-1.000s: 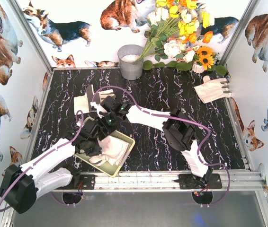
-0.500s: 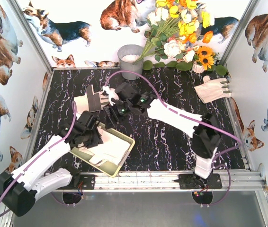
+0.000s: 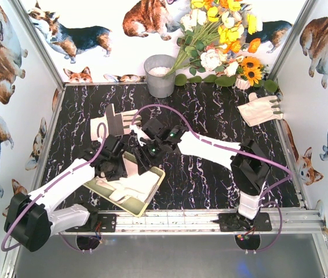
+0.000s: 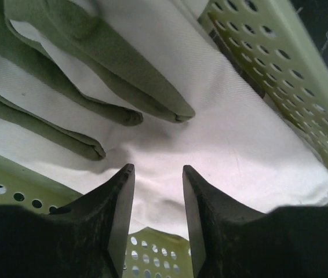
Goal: Put the gloves into the storage basket
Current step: Place the glove in the bin, then move the glove to the center of the board.
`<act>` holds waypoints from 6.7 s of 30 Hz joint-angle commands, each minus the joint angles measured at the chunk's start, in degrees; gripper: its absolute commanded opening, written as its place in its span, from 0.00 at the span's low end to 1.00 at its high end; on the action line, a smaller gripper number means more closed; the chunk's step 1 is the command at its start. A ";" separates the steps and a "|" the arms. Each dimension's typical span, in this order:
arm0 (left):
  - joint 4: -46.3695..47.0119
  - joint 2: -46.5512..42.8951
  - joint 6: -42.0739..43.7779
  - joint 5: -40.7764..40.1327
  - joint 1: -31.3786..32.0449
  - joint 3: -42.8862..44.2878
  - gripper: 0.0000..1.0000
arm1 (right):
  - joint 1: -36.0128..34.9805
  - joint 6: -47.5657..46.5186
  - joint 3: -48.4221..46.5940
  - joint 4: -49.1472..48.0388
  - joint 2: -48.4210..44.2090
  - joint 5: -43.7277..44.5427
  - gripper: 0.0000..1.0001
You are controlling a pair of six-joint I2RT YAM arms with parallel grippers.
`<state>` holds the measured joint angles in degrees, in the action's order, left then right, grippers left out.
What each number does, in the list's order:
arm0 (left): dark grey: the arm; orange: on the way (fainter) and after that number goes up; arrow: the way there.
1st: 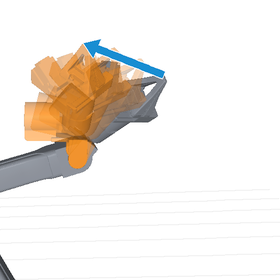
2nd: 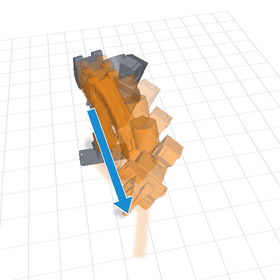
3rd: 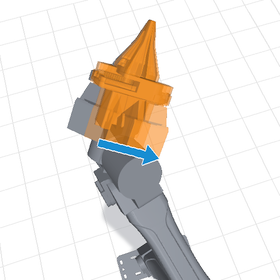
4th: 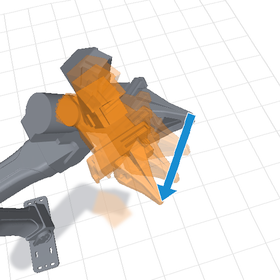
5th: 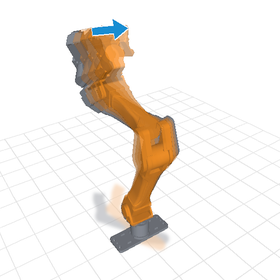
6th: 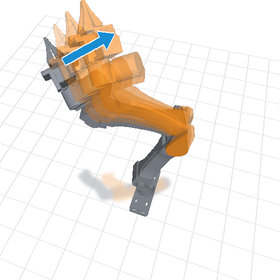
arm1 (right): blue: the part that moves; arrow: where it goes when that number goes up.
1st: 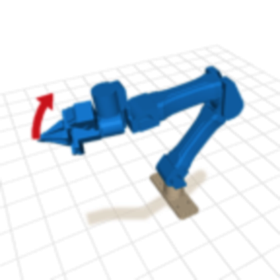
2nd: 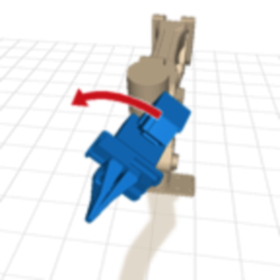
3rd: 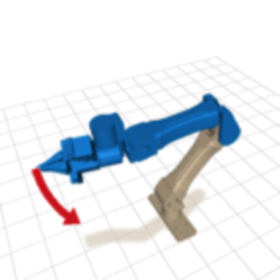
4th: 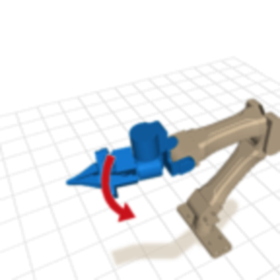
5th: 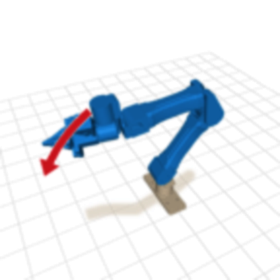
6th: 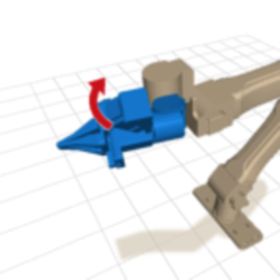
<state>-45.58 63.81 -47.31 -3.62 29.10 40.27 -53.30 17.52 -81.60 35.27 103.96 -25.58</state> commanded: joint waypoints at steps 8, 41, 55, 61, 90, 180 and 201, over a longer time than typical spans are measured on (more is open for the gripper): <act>-8.59 -1.24 9.22 -5.64 -3.43 21.00 0.50 | 4.36 3.35 -2.35 0.76 -16.44 6.22 0.67; 4.64 54.06 24.31 9.20 -24.53 50.57 0.49 | 29.68 12.51 15.39 6.51 -37.86 17.36 0.77; 11.27 58.81 19.05 19.08 -19.14 45.58 0.48 | 33.13 13.66 17.06 7.16 -38.26 14.62 0.76; 16.97 56.40 9.68 24.03 -10.41 43.67 0.48 | 33.41 14.96 18.81 5.94 -38.79 13.58 0.76; 6.55 57.22 27.72 21.31 -16.89 50.05 0.53 | 29.96 34.44 15.78 -11.59 -8.12 -3.94 0.61; 12.18 9.09 18.90 -9.64 -24.08 27.77 0.99 | 65.01 11.11 -11.03 7.88 9.99 34.00 0.73; 11.40 12.34 13.55 -10.26 -24.08 29.80 0.99 | 69.03 16.80 -26.29 14.79 27.39 31.65 0.54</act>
<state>-34.59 75.66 -32.99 -13.39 5.65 67.99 15.51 33.39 -105.14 46.78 129.10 6.15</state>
